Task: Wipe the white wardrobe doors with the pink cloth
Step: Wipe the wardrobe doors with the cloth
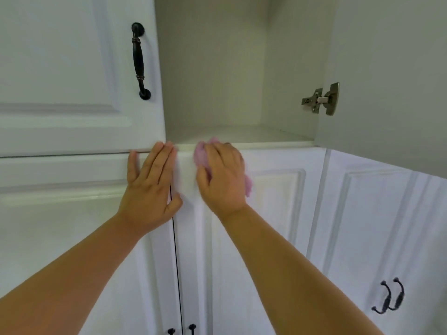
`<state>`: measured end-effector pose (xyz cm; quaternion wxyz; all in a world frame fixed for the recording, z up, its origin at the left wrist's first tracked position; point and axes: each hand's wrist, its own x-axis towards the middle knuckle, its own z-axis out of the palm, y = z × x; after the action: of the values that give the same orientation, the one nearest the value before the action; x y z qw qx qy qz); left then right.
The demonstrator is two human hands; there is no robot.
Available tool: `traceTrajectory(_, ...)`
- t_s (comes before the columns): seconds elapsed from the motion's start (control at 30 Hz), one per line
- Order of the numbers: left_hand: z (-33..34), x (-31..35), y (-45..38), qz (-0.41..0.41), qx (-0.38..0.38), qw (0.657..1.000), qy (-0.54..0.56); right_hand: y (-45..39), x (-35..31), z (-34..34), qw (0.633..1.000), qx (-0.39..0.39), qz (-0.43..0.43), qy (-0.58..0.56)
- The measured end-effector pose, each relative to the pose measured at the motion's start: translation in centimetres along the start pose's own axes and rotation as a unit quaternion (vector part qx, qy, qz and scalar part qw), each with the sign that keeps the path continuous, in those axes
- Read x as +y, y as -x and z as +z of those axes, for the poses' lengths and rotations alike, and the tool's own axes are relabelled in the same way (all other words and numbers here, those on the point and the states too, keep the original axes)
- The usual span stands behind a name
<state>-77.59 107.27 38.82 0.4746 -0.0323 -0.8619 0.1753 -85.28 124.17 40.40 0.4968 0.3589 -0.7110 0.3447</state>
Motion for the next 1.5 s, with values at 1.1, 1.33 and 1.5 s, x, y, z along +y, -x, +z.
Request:
traceTrajectory(1.1,-14.7,18.1,-5.3,-0.041,0.019,0.918,0.394,3.4,6.1,-29.3,0.514,0.154,0.414,-0.735)
traceTrajectory(1.33,-21.7,21.2,-3.7,0.108,0.135,0.846,0.503,3.3,-2.8,-28.9,0.54,0.085,0.513,-0.662)
traceTrajectory(1.5,-20.5,19.0,-2.1,-0.081,0.211,0.839,0.496,3.5,-7.5,-25.2,0.609,-0.025,0.511,-0.606)
